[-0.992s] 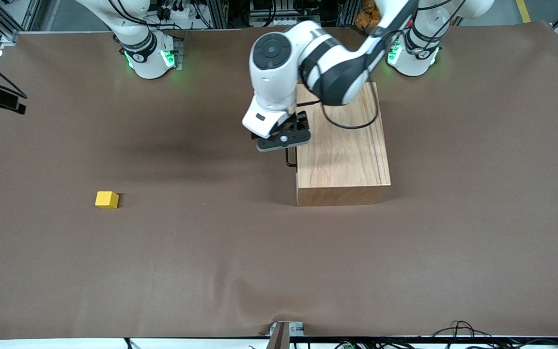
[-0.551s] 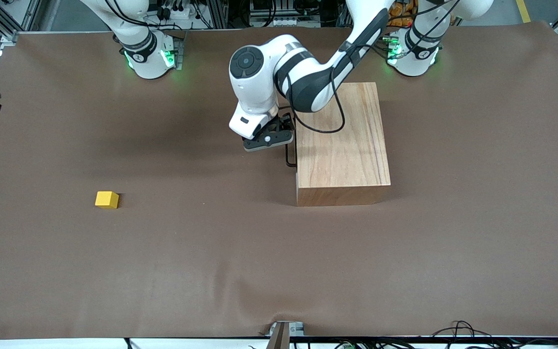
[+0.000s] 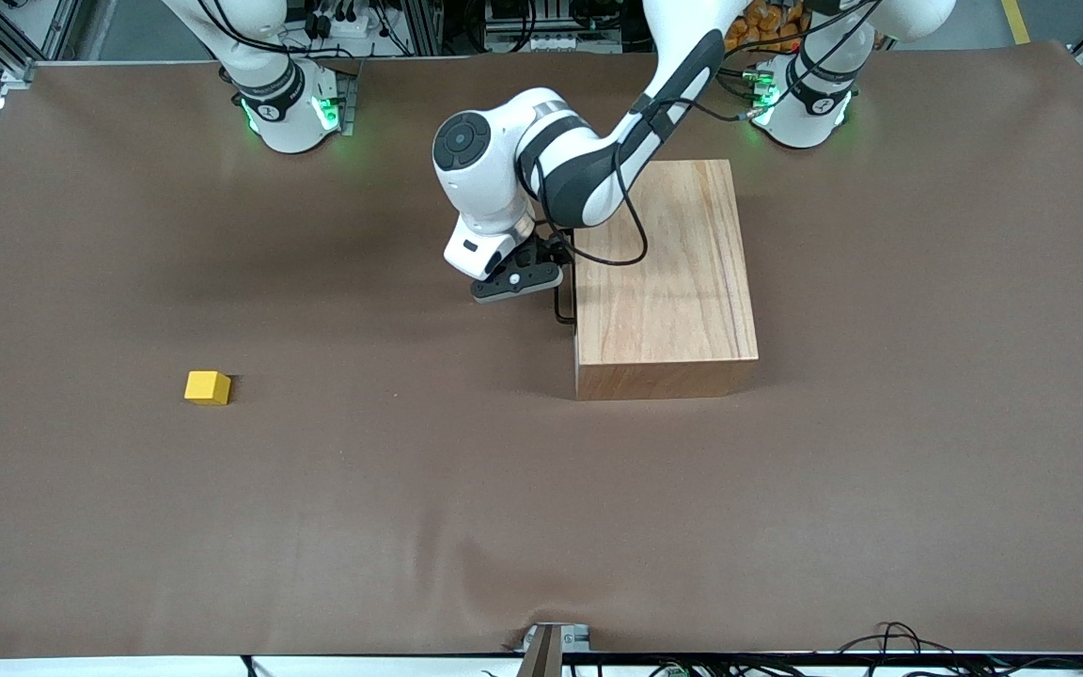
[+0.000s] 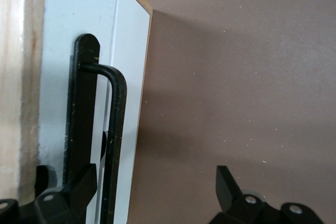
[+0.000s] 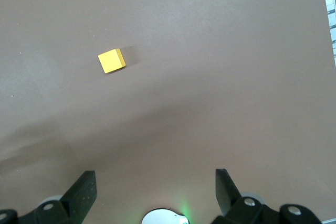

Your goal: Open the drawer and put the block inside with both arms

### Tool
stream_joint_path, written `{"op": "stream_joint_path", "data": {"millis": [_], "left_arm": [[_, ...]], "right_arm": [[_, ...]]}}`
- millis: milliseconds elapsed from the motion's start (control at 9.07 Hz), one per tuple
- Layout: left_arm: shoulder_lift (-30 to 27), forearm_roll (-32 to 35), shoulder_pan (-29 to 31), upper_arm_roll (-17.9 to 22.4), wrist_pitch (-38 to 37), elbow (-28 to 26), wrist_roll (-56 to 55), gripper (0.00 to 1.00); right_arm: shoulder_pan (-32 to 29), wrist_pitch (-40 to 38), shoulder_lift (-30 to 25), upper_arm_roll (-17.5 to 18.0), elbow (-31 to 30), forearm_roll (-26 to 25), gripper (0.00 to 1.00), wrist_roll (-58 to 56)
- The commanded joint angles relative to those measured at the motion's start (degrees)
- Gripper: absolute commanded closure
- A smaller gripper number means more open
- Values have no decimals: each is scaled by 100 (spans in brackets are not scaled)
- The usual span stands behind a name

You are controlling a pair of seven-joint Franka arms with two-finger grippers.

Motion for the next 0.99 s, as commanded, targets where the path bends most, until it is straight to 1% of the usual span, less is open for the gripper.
{"op": "stream_joint_path", "data": {"millis": [0, 441, 661, 882], "left_arm": [[124, 270, -110, 64, -87, 131, 88, 0], [274, 280, -154, 46, 61, 166, 62, 0], [283, 219, -154, 11, 289, 166, 27, 0], [292, 18, -172, -33, 631, 175, -34, 0]], "right_arm": [[-140, 59, -55, 96, -26, 83, 0, -41], [-262, 392, 94, 96, -69, 74, 0, -59], [-210, 498, 304, 105, -69, 74, 0, -111], [-105, 533, 654, 131, -69, 83, 0, -453]]}}
